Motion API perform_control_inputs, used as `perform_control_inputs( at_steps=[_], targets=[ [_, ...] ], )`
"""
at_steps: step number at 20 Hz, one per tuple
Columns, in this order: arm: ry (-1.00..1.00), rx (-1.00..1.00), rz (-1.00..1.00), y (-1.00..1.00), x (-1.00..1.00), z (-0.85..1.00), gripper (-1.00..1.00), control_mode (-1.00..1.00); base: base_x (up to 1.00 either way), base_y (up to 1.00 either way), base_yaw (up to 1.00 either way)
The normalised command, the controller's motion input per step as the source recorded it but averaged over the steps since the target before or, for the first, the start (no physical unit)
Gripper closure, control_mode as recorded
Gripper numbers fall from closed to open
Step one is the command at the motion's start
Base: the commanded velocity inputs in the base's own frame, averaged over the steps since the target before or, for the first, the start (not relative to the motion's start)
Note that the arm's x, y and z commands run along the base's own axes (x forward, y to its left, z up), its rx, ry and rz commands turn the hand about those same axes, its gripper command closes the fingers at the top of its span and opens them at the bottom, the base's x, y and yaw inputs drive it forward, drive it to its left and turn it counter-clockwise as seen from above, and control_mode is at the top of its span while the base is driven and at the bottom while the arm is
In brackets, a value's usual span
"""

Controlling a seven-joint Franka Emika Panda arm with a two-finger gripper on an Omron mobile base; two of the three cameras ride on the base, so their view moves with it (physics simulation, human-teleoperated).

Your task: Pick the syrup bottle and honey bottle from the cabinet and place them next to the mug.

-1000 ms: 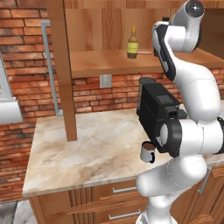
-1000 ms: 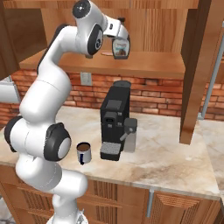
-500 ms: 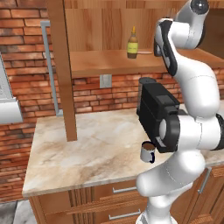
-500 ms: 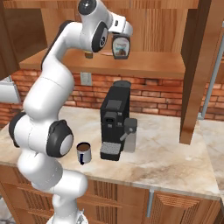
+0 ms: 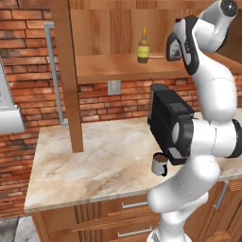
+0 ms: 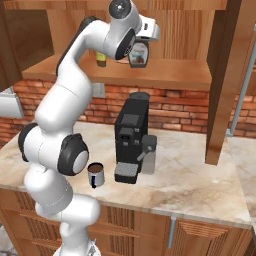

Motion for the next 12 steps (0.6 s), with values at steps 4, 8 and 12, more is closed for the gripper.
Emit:
perform_control_inputs(
  at_steps=[4, 8, 12],
  targets=[
    [0.00, 0.00, 0.09, 0.00, 0.31, 0.00, -1.00, -1.00, 0.00, 0.00, 0.00],
    [0.00, 0.00, 0.01, 0.08, 0.26, 0.00, -1.00, -1.00, 0.00, 0.00, 0.00],
    [0.00, 0.00, 0.00, 0.03, 0.35, 0.00, -1.00, -1.00, 0.00, 0.00, 0.00]
  ],
)
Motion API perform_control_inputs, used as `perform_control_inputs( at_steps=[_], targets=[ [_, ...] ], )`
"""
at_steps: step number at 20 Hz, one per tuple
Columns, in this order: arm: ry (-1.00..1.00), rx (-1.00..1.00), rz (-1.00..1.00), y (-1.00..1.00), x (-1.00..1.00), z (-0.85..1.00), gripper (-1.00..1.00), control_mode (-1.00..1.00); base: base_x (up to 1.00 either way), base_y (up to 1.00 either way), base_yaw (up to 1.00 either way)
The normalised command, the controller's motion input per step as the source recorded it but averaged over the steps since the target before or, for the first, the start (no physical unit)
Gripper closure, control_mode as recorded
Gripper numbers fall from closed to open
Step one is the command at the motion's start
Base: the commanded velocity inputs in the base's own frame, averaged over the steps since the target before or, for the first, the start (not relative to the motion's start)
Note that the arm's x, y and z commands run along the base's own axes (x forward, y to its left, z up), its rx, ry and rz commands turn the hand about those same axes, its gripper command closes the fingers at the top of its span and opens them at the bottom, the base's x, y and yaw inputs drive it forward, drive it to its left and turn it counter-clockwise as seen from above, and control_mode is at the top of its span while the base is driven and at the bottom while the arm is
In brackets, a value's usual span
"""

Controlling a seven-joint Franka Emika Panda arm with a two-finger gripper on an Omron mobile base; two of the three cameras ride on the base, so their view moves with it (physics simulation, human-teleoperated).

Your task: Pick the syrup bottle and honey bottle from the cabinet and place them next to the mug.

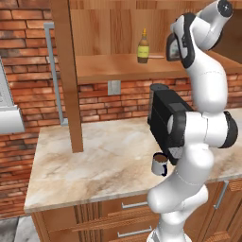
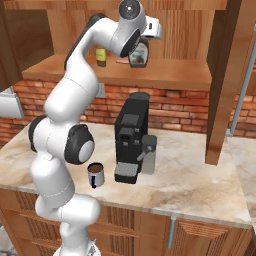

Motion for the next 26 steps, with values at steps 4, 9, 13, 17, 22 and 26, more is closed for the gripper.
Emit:
perform_control_inputs(
  at_steps=[4, 9, 13, 17, 22, 26],
  targets=[
    [0.00, 0.00, 0.00, 0.00, 0.41, 0.00, -1.00, -1.00, 0.00, 0.00, 0.00],
    [0.00, 0.00, 0.00, 0.00, 0.27, 0.00, -1.00, -1.00, 0.00, 0.00, 0.00],
    [0.00, 0.00, 0.00, 0.00, 0.14, 0.02, -1.00, -1.00, 0.00, 0.00, 0.00],
    [0.00, 0.00, 0.00, 0.00, 0.08, 0.00, -1.00, -1.00, 0.00, 0.00, 0.00],
    [0.00, 0.00, 0.00, 0.00, 0.12, 0.00, -1.00, -1.00, 0.00, 0.00, 0.00],
    [0.00, 0.00, 0.00, 0.00, 0.04, 0.00, -1.00, -1.00, 0.00, 0.00, 0.00]
  ],
)
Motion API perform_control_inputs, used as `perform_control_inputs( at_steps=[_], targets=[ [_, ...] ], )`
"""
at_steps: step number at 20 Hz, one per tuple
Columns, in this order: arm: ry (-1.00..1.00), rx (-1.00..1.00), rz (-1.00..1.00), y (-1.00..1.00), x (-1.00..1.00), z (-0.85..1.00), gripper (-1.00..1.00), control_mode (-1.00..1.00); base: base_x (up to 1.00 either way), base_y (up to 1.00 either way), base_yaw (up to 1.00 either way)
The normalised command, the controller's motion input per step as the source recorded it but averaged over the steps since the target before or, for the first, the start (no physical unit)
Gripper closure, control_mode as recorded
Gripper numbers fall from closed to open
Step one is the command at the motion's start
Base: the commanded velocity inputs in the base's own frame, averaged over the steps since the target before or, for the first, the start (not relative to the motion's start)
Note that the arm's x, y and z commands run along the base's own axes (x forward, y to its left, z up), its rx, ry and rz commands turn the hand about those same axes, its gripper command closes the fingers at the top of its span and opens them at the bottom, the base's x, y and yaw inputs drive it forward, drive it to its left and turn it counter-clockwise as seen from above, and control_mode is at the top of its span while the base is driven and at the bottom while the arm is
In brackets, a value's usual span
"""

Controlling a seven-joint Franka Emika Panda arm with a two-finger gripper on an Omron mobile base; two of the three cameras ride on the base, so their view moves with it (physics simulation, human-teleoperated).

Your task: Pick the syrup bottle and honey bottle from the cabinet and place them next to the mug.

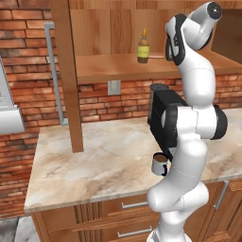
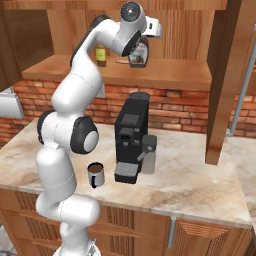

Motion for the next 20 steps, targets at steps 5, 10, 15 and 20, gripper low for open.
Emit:
perform_control_inputs(
  at_steps=[5, 10, 15, 20],
  targets=[
    [0.00, 0.00, 0.00, 0.00, 0.01, 0.00, -1.00, -1.00, 0.00, 0.00, 0.00],
    [0.00, 0.00, 0.00, 0.00, 0.00, 0.00, -1.00, -1.00, 0.00, 0.00, 0.00],
    [0.00, 0.00, 0.00, 0.00, 0.00, 0.00, -1.00, -1.00, 0.00, 0.00, 0.00],
    [0.00, 0.00, 0.00, 0.00, 0.00, 0.00, 1.00, -1.00, 0.00, 0.00, 0.00]
  ],
)
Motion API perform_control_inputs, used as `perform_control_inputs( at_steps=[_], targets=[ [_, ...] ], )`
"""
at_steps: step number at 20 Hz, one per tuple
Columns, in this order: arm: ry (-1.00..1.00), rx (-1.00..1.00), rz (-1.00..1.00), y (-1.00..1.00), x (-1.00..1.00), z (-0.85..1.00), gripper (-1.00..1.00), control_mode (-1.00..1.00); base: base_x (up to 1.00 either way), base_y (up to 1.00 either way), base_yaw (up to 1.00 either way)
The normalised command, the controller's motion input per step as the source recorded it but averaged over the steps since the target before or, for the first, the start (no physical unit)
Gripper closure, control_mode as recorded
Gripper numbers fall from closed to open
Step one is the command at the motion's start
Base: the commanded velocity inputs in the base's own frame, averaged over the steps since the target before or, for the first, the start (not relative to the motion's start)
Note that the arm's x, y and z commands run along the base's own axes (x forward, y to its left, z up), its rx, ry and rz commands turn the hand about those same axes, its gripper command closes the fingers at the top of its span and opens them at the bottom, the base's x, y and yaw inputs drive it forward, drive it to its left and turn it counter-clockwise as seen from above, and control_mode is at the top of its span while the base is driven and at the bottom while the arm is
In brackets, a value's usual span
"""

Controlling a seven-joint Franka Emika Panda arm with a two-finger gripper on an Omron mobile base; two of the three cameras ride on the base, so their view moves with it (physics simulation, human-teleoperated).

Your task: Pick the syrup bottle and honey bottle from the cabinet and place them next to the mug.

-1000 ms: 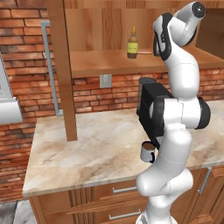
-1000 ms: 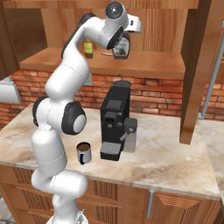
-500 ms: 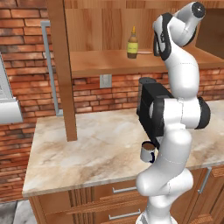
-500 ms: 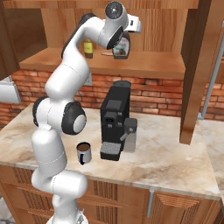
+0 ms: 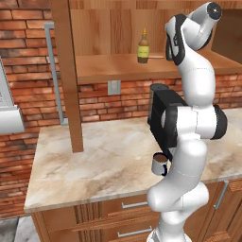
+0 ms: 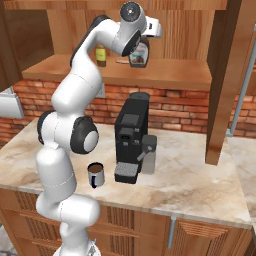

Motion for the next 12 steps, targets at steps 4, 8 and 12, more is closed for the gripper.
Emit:
perform_control_inputs(
  at_steps=[4, 8, 12],
  targets=[
    [0.00, 0.00, 0.00, 0.00, 0.00, 0.00, 1.00, -1.00, 0.00, 0.00, 0.00],
    [0.00, 0.00, 0.00, 0.00, -0.01, 0.00, 1.00, -1.00, 0.00, 0.00, 0.00],
    [0.00, 0.00, 0.00, 0.00, -0.26, 0.00, 1.00, -1.00, 0.00, 0.00, 0.00]
  ],
)
